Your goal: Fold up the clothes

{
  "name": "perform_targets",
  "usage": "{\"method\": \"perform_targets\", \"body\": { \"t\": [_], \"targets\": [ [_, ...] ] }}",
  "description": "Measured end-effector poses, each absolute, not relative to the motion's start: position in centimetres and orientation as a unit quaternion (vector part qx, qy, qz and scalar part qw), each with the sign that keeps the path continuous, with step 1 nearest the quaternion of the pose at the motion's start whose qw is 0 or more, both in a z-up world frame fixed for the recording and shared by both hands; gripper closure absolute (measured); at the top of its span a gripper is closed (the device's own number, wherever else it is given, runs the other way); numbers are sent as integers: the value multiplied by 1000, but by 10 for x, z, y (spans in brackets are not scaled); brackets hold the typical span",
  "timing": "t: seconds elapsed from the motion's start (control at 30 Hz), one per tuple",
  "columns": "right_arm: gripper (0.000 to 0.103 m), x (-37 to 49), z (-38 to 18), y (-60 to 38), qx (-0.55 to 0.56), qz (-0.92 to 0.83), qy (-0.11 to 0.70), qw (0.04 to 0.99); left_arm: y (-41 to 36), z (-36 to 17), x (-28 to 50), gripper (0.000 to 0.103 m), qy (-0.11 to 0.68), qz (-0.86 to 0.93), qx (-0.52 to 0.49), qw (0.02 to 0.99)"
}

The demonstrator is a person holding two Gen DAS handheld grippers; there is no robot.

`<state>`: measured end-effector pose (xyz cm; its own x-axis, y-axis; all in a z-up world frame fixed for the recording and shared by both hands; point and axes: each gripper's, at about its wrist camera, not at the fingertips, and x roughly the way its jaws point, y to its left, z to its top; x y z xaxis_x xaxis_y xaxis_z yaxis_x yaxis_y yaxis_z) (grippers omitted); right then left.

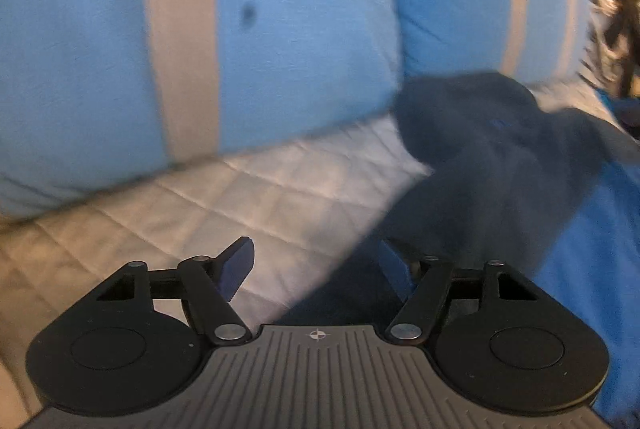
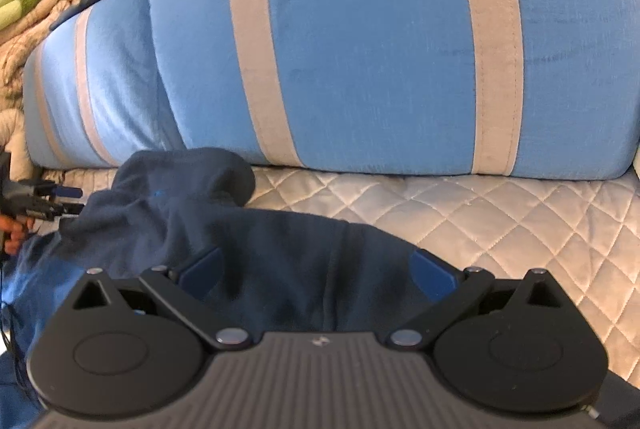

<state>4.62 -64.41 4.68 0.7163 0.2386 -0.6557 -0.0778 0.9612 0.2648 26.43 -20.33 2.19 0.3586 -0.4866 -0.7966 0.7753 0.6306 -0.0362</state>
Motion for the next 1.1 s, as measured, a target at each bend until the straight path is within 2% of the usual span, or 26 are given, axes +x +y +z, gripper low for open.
{"method": "perform_targets", "body": {
  "t": [0.33, 0.37, 0.43, 0.47, 0.5, 0.77, 1.1],
  "targets": [
    [0, 38, 49, -632, 99, 97, 362, 922, -239, -7, 254, 34, 393, -367, 248, 806],
    [0, 37, 50, -631, 99, 96, 361, 922, -242, -10, 253, 37, 393, -367, 251, 805],
    [0, 37, 50, -630, 97, 97, 360, 923, -242, -8, 255, 72, 412, -381, 228, 795],
    [0, 36, 51, -629, 95, 97, 359, 924, -244, -5, 253, 74, 415, -384, 231, 792],
    [0, 36, 51, -628, 89, 96, 358, 924, -247, -2, 249, 84, 407, -371, 250, 796],
    [0, 43, 51, -628, 58, 74, 349, 933, -273, -16, 214, 85, 301, -259, 433, 809],
    [0, 116, 29, -634, 15, -3, 353, 936, -275, -21, 223, 82, 328, -242, 397, 822]
  ]
}}
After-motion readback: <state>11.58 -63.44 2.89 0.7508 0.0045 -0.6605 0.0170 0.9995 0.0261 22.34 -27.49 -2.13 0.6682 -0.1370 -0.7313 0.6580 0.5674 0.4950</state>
